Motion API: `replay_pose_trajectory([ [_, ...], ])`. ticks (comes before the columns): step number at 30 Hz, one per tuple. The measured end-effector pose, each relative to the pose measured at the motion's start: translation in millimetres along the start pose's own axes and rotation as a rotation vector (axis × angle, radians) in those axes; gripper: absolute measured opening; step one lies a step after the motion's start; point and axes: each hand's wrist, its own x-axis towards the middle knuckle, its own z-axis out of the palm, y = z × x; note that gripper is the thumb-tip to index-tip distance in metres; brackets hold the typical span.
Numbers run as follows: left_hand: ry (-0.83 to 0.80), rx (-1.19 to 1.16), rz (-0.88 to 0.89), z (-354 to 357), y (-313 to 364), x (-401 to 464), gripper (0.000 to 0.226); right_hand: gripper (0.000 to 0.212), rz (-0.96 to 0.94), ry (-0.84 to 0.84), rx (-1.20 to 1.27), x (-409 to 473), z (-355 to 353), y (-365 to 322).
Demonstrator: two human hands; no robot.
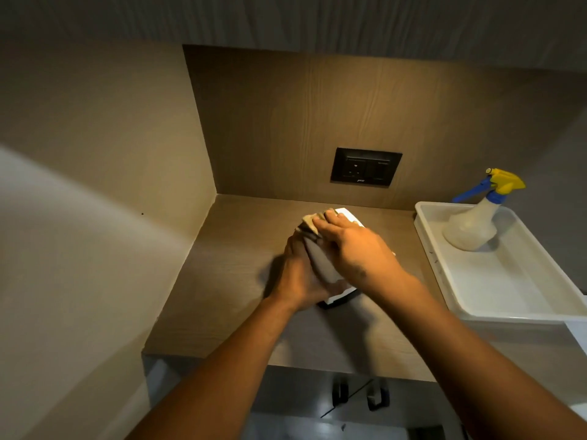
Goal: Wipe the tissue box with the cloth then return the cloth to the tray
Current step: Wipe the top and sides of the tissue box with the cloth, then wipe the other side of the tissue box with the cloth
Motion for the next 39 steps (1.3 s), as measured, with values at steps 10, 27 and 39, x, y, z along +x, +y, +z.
replay_pose_trajectory([
  [10, -0.038, -0.084, -0.073, 1.7, 8.7, -1.3, 0.138, 0.051, 0.238, 0.035, 0.053, 29.1, -12.1, 32.7],
  [27, -0.053, -0.098, -0.104, -2.8, 2.5, 2.3, 0.138, 0.034, 0.344, 0.216, 0.445, -3.1, -20.6, 28.5],
  [39, -0.11, 0.05, -0.038, -45.8, 43.0, 40.0, 0.136, 0.037, 0.874, 0.394, 2.008, -110.5, 53.8, 96.9],
])
